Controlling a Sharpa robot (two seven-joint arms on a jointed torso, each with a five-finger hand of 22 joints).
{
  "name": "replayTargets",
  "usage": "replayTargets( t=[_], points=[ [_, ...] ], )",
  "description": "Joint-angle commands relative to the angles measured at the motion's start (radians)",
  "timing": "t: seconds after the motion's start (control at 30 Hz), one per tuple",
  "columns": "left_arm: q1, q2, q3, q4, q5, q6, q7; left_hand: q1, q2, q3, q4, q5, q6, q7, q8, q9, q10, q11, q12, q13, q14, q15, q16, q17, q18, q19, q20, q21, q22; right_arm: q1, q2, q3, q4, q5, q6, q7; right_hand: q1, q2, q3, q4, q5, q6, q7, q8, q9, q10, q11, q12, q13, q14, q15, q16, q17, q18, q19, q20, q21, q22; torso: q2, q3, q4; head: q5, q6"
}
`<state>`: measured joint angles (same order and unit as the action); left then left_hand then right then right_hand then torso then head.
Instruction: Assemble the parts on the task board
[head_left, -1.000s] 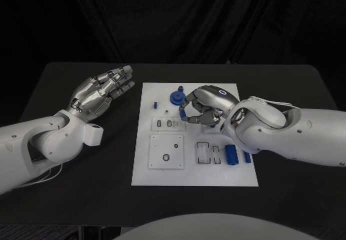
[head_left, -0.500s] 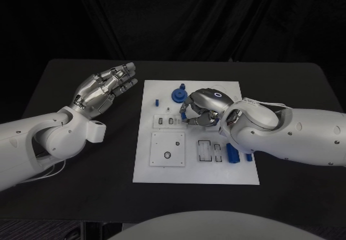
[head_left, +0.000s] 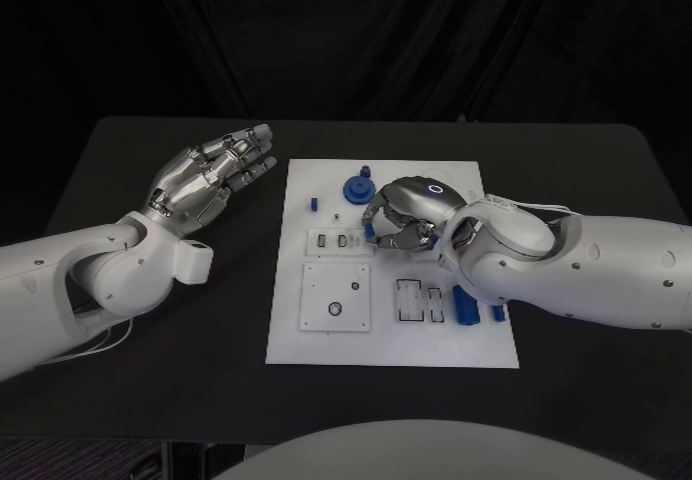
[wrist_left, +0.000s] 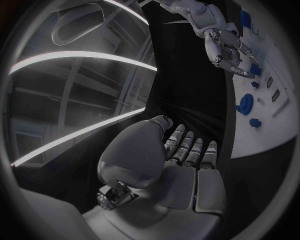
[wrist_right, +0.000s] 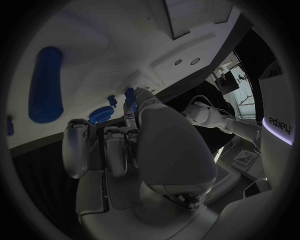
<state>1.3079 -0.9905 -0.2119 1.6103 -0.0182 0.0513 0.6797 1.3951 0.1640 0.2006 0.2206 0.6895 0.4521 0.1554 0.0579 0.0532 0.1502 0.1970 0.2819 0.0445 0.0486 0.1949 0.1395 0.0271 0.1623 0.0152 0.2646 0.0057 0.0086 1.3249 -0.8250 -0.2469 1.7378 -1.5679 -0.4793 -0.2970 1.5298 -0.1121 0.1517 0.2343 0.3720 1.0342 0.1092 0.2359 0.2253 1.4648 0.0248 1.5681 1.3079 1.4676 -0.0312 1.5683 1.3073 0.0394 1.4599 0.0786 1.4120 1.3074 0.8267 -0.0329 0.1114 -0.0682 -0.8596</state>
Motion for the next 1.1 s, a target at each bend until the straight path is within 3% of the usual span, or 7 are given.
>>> replayTargets(
  t=[0.03, 0.8, 0.9, 0.97, 1.1],
  points=[
    [-0.002, 0.002, 0.001, 0.000, 0.001, 0.017, 0.088, 0.010, 0.000, 0.007, -0.001, 0.003, 0.008, 0.030, 0.005, 0.001, 0.002, 0.005, 0.005, 0.001, 0.001, 0.006, 0.004, 0.002, -0.018, 0.000, 0.009, 0.004, 0.001, -0.004, 0.004, 0.001, -0.004, -0.012, 0.004, -0.019, -0.013, 0.000, -0.002, -0.002, -0.001, 0.007, -0.016, -0.005, 0.068, 0.106, -0.002, 0.003, 0.263, 0.103, -0.004, 0.003, 0.263, 0.007, -0.001, -0.004, -0.007, 0.202, -0.002, -0.0008, 0.0031, -0.004, -0.003],
    [-0.011, 0.006, 0.001, -0.005, 0.001, 0.021, 0.085, 0.009, 0.000, 0.011, -0.002, 0.003, 0.008, 0.032, 0.005, 0.001, 0.004, 0.011, 0.008, 0.002, 0.006, 0.011, 0.014, 0.003, -0.019, 0.000, 0.013, 0.005, 0.001, -0.009, 0.016, 0.001, -0.008, -0.012, 0.008, -0.006, -0.024, -0.001, -0.005, -0.002, -0.028, -0.002, -0.013, -0.013, 0.073, 0.106, 0.002, 0.003, 0.263, 0.103, 0.000, 0.003, 0.263, 0.009, -0.006, 0.000, -0.016, 0.199, -0.002, -0.0005, 0.0017, -0.003, -0.013],
    [-0.012, 0.005, 0.001, -0.005, 0.001, 0.021, 0.084, 0.009, 0.000, 0.011, -0.002, 0.003, 0.008, 0.032, 0.005, 0.001, 0.004, 0.011, 0.008, 0.002, 0.006, 0.011, 0.014, 0.003, -0.019, 0.000, 0.013, 0.005, 0.001, -0.009, 0.016, 0.001, -0.009, -0.012, 0.011, -0.008, -0.026, -0.004, -0.004, -0.004, -0.032, -0.020, -0.006, -0.026, 0.071, 0.106, 0.006, 0.003, 0.263, 0.103, 0.003, 0.003, 0.263, 0.009, -0.007, 0.002, -0.018, 0.198, -0.002, -0.0003, 0.0011, -0.002, -0.013],
    [-0.012, 0.005, 0.001, -0.005, 0.001, 0.020, 0.084, 0.009, 0.000, 0.011, -0.002, 0.003, 0.008, 0.032, 0.005, 0.001, 0.004, 0.011, 0.008, 0.002, 0.006, 0.011, 0.014, 0.003, -0.019, 0.000, 0.013, 0.005, 0.001, -0.009, 0.015, 0.001, -0.010, -0.012, 0.014, -0.010, -0.032, -0.009, -0.003, -0.002, -0.044, -0.073, 0.012, -0.059, 0.060, 0.106, 0.021, 0.003, 0.263, 0.103, 0.014, 0.003, 0.263, 0.009, -0.006, 0.010, -0.018, 0.198, -0.002, -0.0007, 0.0009, -0.001, -0.013],
    [-0.013, 0.005, 0.001, -0.005, 0.001, 0.020, 0.083, 0.009, 0.000, 0.011, -0.002, 0.003, 0.008, 0.033, 0.005, 0.001, 0.004, 0.011, 0.008, 0.002, 0.007, 0.011, 0.016, 0.004, -0.019, 0.001, 0.013, 0.005, 0.001, -0.009, 0.015, 0.001, -0.011, -0.012, 0.023, -0.012, -0.039, -0.018, -0.006, 0.001, -0.071, -0.112, 0.026, -0.086, 0.049, 0.106, 0.035, 0.003, 0.263, 0.103, 0.027, 0.003, 0.263, 0.008, -0.005, 0.021, -0.018, 0.199, -0.001, -0.0012, 0.0015, -0.001, -0.013]
  ],
)
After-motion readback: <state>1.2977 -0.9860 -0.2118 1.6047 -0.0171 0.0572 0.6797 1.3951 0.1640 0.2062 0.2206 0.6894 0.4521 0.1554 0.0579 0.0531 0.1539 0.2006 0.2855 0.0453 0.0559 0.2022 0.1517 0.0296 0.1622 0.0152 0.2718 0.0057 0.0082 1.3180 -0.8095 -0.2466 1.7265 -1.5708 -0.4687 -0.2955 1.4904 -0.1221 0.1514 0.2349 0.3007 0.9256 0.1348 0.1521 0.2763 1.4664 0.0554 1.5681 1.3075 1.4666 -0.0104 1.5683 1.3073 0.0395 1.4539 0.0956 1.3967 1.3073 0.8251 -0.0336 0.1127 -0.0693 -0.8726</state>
